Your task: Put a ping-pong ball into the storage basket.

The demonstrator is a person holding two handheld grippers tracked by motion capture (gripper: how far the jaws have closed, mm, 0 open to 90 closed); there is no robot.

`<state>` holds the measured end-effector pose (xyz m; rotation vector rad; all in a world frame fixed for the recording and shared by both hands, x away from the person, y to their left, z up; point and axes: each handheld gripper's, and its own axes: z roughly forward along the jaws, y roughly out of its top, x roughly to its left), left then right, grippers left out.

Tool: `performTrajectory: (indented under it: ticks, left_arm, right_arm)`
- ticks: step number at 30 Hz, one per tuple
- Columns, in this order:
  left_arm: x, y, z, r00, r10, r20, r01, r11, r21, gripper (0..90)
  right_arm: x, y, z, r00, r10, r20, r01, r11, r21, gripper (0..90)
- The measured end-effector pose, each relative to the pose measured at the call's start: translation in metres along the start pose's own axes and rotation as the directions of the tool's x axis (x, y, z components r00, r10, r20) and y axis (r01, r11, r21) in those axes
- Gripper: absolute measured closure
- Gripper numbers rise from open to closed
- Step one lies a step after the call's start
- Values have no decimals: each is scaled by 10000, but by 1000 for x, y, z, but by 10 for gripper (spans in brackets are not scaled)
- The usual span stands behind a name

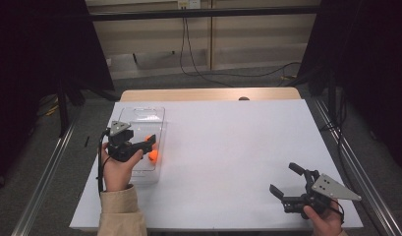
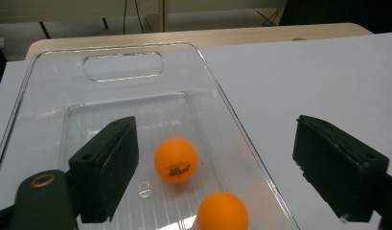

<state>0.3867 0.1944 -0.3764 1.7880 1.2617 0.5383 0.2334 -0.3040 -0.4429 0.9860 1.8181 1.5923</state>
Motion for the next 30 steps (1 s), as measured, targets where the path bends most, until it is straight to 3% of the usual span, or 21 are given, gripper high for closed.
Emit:
performTrajectory:
  ticks: [5,18,24,30]
  left_arm:
    - [-2,-6,-7,9998,195,73,-193,9994,-299,127]
    - [-6,-31,-20,9965,242,803,-182,9971,-742,77]
    - [-5,-41,-30,9966,427,702,-343,9925,-1176,69]
    - [-9,-54,-35,9904,713,1184,-532,9873,-1495,37]
  right_arm:
    - [0,0,0,10000,-11,-8,11,10000,-5,14]
    - [0,0,1,10000,-17,-48,18,10000,36,14]
    - [1,0,0,10000,-27,-20,27,10000,7,14]
    - [1,0,1,9999,-113,-60,113,9999,58,14]
